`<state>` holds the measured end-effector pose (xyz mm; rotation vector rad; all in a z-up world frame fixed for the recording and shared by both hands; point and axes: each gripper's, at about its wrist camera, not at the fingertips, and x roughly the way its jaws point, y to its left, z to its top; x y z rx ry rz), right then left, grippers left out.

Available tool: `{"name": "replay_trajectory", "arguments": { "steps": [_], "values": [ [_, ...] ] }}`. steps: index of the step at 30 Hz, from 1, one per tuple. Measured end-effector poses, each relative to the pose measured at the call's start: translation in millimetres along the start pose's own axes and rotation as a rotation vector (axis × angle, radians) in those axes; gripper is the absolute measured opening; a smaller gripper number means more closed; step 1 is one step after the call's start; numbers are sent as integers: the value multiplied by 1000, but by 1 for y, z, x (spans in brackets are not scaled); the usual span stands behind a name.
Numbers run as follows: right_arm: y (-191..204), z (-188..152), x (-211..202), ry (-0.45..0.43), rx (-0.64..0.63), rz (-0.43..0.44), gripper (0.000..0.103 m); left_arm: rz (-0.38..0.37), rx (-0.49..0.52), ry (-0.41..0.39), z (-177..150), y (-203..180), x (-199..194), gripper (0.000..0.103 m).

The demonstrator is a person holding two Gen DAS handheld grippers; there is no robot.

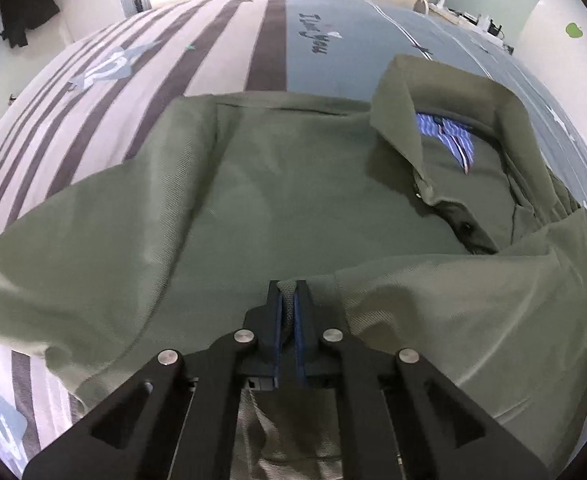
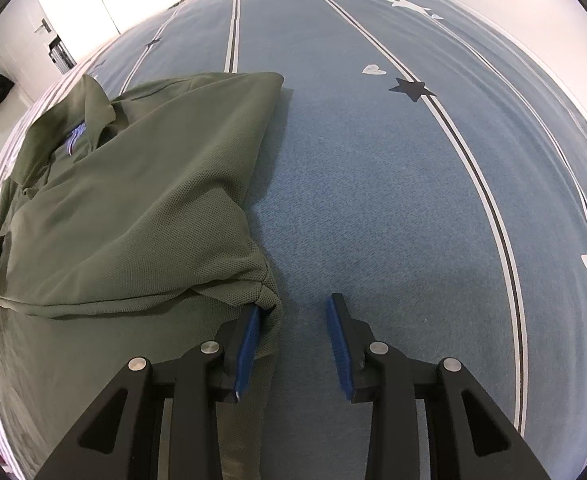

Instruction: Fold clothes

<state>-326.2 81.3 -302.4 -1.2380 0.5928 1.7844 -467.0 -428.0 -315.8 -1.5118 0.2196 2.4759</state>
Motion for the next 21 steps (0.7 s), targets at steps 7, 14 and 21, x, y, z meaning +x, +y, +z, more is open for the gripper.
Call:
{"name": "replay_trajectory", "arguments": {
  "steps": [7, 14, 21],
  "values": [
    [5, -2, -1, 4, -10, -10, 37, 80, -20, -39, 15, 26, -10, 4],
    [10, -1, 3, 6, -13, -23, 39, 76, -24, -3, 15, 37, -3, 6],
    [14, -2, -1, 16, -10, -22, 41, 96, -103, -11, 21, 54, -12, 17]
  ]
}}
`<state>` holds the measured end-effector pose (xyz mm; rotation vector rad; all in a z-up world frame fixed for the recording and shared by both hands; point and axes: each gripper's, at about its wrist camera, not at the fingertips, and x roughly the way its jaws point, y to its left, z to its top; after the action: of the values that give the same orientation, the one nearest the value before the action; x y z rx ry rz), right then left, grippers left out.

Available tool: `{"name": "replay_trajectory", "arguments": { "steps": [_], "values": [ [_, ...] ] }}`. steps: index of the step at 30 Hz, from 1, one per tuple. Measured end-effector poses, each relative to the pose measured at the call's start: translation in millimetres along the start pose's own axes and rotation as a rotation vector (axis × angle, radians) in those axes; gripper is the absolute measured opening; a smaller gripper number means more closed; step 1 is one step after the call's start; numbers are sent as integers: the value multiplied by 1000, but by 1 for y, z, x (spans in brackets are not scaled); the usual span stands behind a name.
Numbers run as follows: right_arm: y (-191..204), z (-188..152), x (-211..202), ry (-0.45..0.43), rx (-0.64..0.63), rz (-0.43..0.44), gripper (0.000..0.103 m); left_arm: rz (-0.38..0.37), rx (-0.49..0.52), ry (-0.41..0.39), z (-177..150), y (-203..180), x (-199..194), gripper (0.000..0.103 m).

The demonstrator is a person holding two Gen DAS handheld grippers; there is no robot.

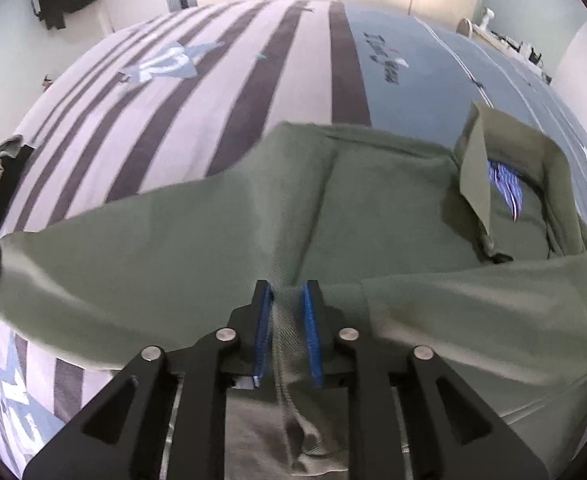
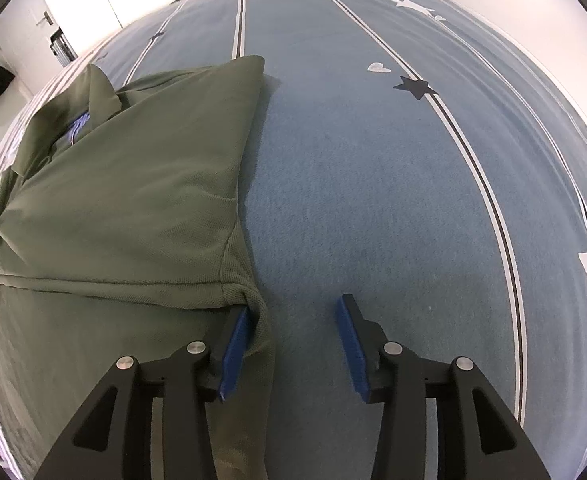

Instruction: Fold clothes

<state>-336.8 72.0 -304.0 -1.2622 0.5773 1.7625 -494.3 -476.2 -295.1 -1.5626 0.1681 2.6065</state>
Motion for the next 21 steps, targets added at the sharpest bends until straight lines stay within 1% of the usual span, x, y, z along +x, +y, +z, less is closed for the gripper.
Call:
{"name": "replay_trajectory", "arguments": {
  "steps": [4, 7, 12, 13, 15, 18, 19, 21],
  "values": [
    [2, -2, -5, 8, 8, 0, 41, 32, -15, -26, -2, 13, -17, 21],
    [2, -4, -14, 6, 27, 10, 41, -7, -14, -6, -9, 16, -23, 22],
    [20, 10, -28, -41, 11, 33, 41, -56, 53, 33, -35, -2, -27, 22],
    [25, 18, -26, -53, 4, 47, 41, -62, 61, 41, -39, -5, -25, 22],
    [41, 24, -22, -61, -10, 60, 41, -47, 70, 64, -48, -8, -18, 22],
    [49, 40, -4, -47, -30, 53, 41, -26, 62, 83, -56, -3, -11, 22],
    [45, 36, 1, -25, -43, 33, 41, -22, 58, 82, -57, 0, -10, 23],
    [49, 31, 12, -1, -49, 21, 41, -13, 43, 79, -58, 7, -12, 23]
  ]
}}
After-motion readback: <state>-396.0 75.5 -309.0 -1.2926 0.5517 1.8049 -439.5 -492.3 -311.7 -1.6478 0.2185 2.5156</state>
